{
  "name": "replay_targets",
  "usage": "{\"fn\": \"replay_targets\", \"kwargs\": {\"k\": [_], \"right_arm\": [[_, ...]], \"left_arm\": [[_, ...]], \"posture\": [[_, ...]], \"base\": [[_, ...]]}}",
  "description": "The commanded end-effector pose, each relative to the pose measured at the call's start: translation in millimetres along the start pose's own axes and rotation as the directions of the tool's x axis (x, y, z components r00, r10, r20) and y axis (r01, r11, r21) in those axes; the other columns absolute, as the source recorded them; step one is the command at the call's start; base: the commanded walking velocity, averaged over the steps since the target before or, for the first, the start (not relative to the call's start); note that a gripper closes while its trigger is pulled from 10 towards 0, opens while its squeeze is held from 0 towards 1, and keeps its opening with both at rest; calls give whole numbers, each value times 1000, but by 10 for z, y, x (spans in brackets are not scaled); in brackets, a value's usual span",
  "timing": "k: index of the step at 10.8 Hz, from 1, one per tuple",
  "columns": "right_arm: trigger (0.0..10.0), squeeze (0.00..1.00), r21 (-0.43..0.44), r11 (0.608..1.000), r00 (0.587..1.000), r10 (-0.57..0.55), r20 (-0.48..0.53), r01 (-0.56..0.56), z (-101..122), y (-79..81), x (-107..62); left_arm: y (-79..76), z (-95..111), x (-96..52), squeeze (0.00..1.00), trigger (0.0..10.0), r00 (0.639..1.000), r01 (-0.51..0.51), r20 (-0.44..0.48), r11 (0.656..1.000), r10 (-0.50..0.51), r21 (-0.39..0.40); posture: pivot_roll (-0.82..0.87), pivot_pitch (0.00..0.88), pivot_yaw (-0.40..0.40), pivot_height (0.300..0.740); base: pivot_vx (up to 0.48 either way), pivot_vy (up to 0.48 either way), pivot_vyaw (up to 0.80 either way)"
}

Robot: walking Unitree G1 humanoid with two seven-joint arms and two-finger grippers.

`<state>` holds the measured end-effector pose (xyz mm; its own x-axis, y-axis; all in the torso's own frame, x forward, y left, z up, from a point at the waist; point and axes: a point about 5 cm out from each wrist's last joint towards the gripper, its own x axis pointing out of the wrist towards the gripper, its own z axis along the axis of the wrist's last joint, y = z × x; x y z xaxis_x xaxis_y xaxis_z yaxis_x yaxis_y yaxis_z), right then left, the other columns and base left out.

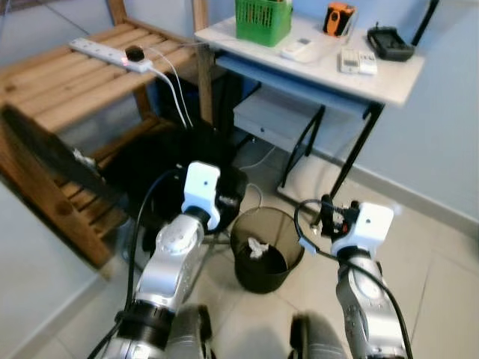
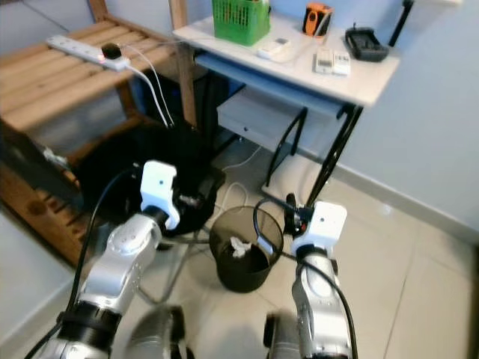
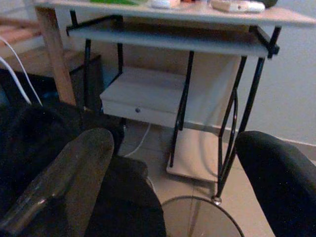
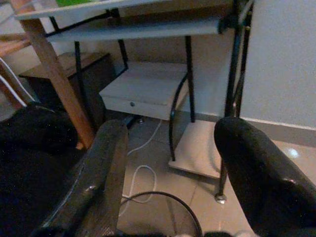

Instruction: Clean up the room

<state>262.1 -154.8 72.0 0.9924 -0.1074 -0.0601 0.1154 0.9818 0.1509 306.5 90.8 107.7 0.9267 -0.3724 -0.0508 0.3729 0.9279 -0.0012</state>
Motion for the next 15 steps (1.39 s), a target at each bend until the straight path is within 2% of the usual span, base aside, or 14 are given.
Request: {"fn": "replay_targets", "kwargs": {"k": [1,5,7,9,11,13,14,15], "right_arm": [[10000,0,9,1000,1000,8,4,-8,6,-1,22],[10000,0,5,1000,1000,22,9,-22,10,13,83],[10000,0,-40,999,1000,-5,-6,5,-25,-31,112],[10000,0,-48,999,1000,9,-9,-9,-40,-9,104],[10000,0,-57,998,1000,12,-5,-12,-33,5,123],[10000,0,-35,999,1000,0,17,1,-11,-8,138],[10000,0,-17,999,998,-49,43,50,13,-85,112],[10000,0,-9,993,992,-113,56,114,18,-181,88]], "left_arm": [[-16,18,24,0,10000,1000,15,8,1000,-15,19],[-51,45,52,0,10000,999,40,23,996,-42,85],[-116,63,42,0,10000,994,89,46,991,-94,101],[-152,52,59,0,10000,994,89,43,984,-97,153],[-152,47,66,0,10000,994,92,41,983,-99,156],[-109,50,69,0,10000,997,44,55,997,-48,67],[-11,91,42,0,10000,996,-23,89,999,18,47],[-15,99,34,0,10000,995,-19,96,999,14,50]], "posture": [[1,0,25,729],[6,0,21,740],[4,0,23,740],[-1,0,25,740],[-1,0,25,740],[5,0,23,740],[7,0,22,740],[9,0,22,740]], "base": [[0,0,0],[0,0,0],[0,0,0],[390,-276,0],[381,-287,0],[366,-306,0],[379,-292,0],[379,-289,0]]}}
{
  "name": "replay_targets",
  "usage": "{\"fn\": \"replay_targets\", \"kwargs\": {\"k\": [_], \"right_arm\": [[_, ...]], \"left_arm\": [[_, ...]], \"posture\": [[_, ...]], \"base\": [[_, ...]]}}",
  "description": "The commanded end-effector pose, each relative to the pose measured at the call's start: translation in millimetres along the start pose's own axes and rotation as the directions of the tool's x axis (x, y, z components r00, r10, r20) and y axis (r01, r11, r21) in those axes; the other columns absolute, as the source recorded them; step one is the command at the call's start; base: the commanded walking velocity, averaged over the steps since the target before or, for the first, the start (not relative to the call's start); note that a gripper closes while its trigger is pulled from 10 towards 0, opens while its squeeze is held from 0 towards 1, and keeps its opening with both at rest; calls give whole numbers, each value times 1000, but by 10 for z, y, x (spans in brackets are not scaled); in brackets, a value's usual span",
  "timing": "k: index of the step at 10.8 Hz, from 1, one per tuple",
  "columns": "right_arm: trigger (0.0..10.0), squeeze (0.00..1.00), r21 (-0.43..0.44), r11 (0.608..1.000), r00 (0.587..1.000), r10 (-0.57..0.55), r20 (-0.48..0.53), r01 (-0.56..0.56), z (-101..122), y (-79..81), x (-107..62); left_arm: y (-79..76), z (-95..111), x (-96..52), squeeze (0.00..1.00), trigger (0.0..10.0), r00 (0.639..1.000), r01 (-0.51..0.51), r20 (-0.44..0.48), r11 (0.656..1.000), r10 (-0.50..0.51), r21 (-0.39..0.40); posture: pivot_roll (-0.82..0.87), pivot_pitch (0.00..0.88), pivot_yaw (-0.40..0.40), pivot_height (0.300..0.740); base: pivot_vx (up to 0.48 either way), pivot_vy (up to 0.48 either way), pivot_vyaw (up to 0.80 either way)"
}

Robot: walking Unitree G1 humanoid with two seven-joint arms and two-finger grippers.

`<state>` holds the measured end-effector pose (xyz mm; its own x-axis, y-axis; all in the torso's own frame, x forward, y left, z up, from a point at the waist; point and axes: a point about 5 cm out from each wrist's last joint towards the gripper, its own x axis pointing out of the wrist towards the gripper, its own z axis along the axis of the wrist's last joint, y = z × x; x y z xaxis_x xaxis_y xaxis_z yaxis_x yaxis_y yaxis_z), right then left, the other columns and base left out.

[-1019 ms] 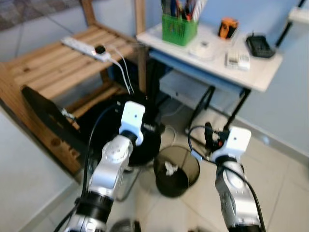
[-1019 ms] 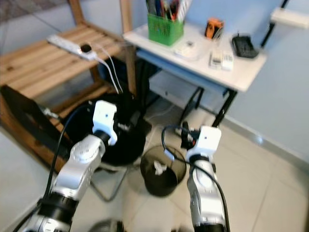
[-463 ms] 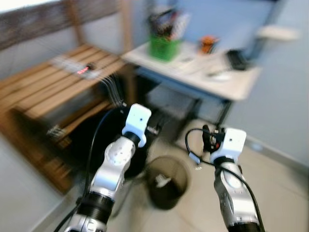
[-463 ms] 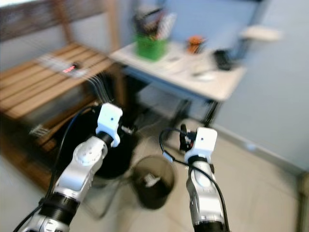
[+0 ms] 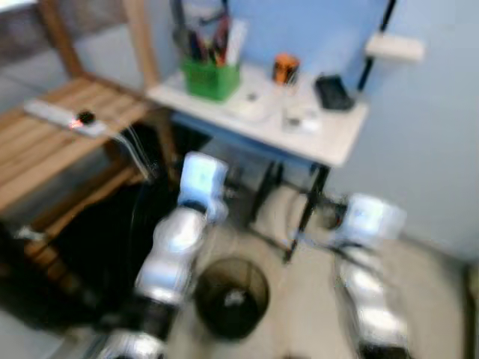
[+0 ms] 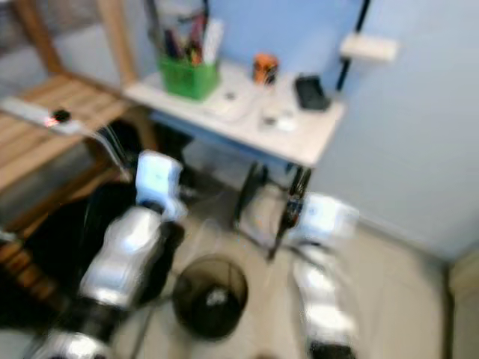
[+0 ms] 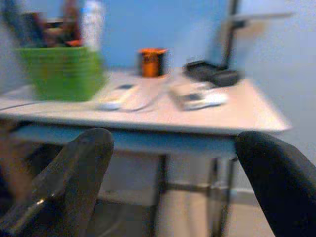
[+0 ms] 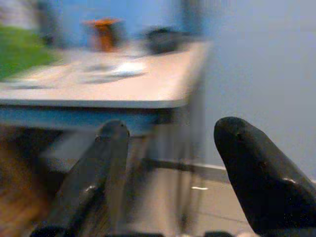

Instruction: Clean up the room

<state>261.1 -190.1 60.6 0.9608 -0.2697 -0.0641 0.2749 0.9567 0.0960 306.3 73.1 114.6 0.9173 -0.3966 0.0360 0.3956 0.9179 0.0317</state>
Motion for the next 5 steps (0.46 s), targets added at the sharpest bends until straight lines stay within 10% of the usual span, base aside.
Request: {"fn": "replay_targets", "kwargs": {"k": [1,5], "right_arm": [[10000,0,25,1000,1000,10,25,-11,44,106,21],[10000,0,30,998,999,51,4,-51,-5,167,19]], "left_arm": [[58,11,6,0,10000,1000,4,-11,999,-3,33],[-47,6,12,0,10000,998,67,-8,994,-67,91]], "posture": [[10,0,22,740],[8,0,24,740]], "base": [[0,0,0],[0,-340,-750]]}}
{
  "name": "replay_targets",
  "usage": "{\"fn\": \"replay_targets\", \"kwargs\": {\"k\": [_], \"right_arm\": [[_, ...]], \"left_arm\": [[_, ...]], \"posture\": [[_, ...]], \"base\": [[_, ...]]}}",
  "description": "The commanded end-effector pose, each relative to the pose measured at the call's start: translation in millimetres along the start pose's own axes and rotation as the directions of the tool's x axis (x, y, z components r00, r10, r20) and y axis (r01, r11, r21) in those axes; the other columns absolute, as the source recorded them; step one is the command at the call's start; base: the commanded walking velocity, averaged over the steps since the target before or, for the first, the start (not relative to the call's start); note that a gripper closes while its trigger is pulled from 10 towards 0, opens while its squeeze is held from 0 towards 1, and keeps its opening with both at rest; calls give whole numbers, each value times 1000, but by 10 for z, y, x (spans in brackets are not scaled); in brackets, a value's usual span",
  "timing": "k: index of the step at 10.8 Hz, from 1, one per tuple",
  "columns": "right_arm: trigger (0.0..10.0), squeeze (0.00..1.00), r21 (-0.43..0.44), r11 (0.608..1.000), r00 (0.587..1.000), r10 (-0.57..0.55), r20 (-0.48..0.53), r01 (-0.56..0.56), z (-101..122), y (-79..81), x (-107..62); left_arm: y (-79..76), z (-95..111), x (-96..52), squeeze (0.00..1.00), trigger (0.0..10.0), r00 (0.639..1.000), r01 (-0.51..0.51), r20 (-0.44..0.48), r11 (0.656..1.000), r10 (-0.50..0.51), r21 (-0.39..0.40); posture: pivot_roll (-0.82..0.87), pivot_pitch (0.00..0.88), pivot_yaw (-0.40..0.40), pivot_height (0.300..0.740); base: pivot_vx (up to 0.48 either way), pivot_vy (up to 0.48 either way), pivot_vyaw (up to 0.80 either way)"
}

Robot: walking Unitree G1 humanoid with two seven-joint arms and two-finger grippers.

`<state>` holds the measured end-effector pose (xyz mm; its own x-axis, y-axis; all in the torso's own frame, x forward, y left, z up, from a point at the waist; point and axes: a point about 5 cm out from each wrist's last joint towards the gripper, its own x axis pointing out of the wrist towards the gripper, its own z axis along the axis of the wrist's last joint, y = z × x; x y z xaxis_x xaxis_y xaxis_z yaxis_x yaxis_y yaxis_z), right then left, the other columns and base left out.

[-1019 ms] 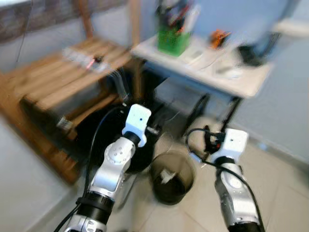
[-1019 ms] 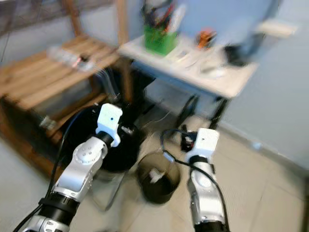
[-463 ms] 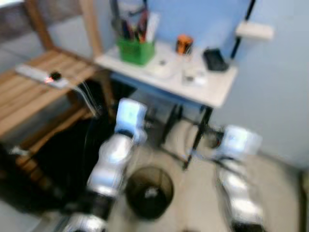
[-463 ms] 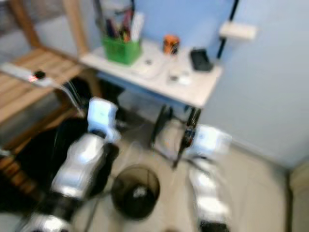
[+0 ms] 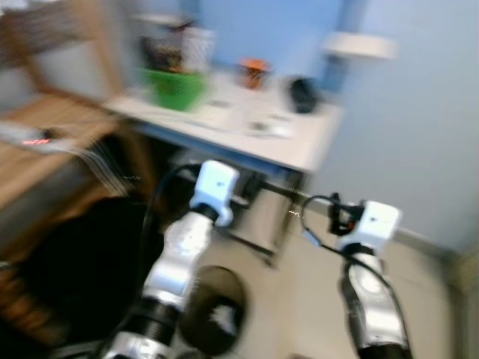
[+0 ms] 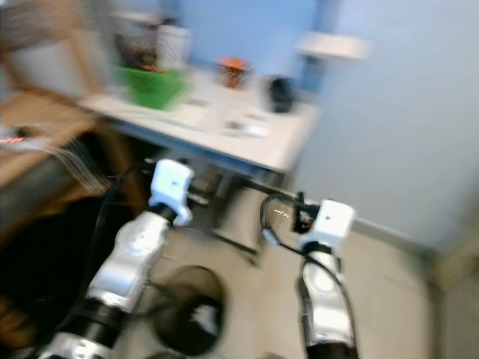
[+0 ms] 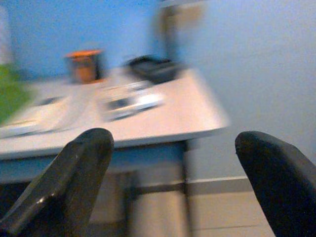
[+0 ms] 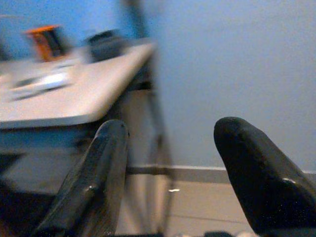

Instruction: Clean up the room

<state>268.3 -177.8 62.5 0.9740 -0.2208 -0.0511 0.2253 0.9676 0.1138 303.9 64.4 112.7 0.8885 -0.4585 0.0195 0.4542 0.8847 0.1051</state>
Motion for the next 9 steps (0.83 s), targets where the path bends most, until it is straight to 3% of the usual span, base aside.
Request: {"fn": "replay_targets", "kwargs": {"k": [1,4,6,8,9], "right_arm": [[10000,0,15,1000,1000,11,-9,-11,-25,41,-15],[10000,0,8,1000,1000,23,-6,-23,-28,51,-10],[10000,0,8,999,999,33,-1,-33,-10,62,-6],[10000,0,10,1000,1000,-21,10,20,-19,-38,-32],[10000,0,5,1000,1000,-28,4,28,-40,-57,-43]], "left_arm": [[43,19,-5,0,10000,1000,0,7,1000,0,22],[35,18,0,0,10000,1000,3,9,1000,-3,-8],[242,-41,-13,0,10000,996,-83,-29,995,82,-46],[515,-135,-115,0,10000,971,-231,-84,968,224,-98],[558,-155,-151,0,10000,969,-239,-92,966,230,-96]], "posture": [[10,0,22,740],[13,0,20,740],[12,0,18,740],[13,0,24,740],[13,0,24,740]], "base": [[0,-450,-719],[0,-449,-700],[0,0,-678],[0,0,-684],[0,0,-681]]}}
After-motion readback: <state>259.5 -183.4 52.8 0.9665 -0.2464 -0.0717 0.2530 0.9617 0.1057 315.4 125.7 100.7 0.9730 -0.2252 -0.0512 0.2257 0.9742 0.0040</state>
